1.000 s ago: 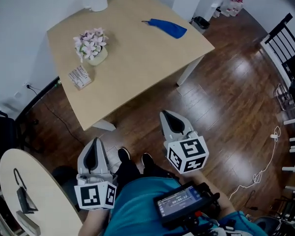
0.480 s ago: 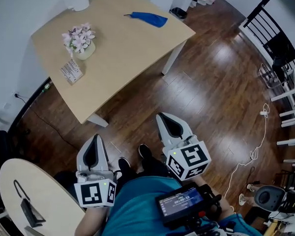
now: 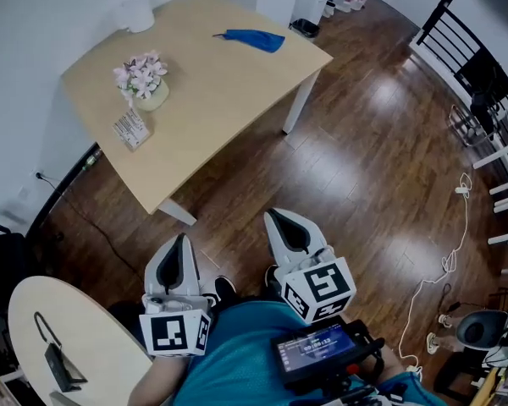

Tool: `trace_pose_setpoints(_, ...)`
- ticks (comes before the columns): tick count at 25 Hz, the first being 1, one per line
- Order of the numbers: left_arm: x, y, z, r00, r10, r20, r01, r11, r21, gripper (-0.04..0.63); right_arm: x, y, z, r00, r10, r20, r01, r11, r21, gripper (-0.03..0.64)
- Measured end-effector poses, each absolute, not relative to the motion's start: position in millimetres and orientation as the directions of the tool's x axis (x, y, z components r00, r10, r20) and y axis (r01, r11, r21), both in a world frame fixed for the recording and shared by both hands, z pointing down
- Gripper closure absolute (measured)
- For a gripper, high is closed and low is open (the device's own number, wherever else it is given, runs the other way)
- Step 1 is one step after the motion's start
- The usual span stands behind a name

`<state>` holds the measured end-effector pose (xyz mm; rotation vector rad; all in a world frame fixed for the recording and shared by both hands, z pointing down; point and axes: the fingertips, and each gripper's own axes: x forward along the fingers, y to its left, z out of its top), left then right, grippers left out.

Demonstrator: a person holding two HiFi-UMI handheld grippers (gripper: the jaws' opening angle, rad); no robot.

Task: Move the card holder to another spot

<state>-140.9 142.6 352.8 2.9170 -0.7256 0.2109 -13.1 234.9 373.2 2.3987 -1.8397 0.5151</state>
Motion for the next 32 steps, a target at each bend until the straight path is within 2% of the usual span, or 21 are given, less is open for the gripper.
trace_pose_setpoints(8, -110, 166, 364, 0.866, -0.46, 0.196, -0.484, -0.869, 0.101, 0.58, 9, 265, 370, 0.216, -0.93, 0.299, -0.955, -0.265, -0.134, 0.624)
trace_pose_setpoints(15, -84, 195, 371, 0.892, -0.398, 0.215, -0.424, -0.9, 0.097, 0.58, 29, 289, 373, 0.256, -0.914, 0.314, -0.943, -0.307, -0.126, 0.626)
trace_pose_setpoints(32, -92, 194, 375, 0.894, -0.393, 0.213, -0.422, -0.9, 0.108, 0.58, 17, 287, 380, 0.253, -0.91, 0.327, -0.947, -0.303, -0.109, 0.626)
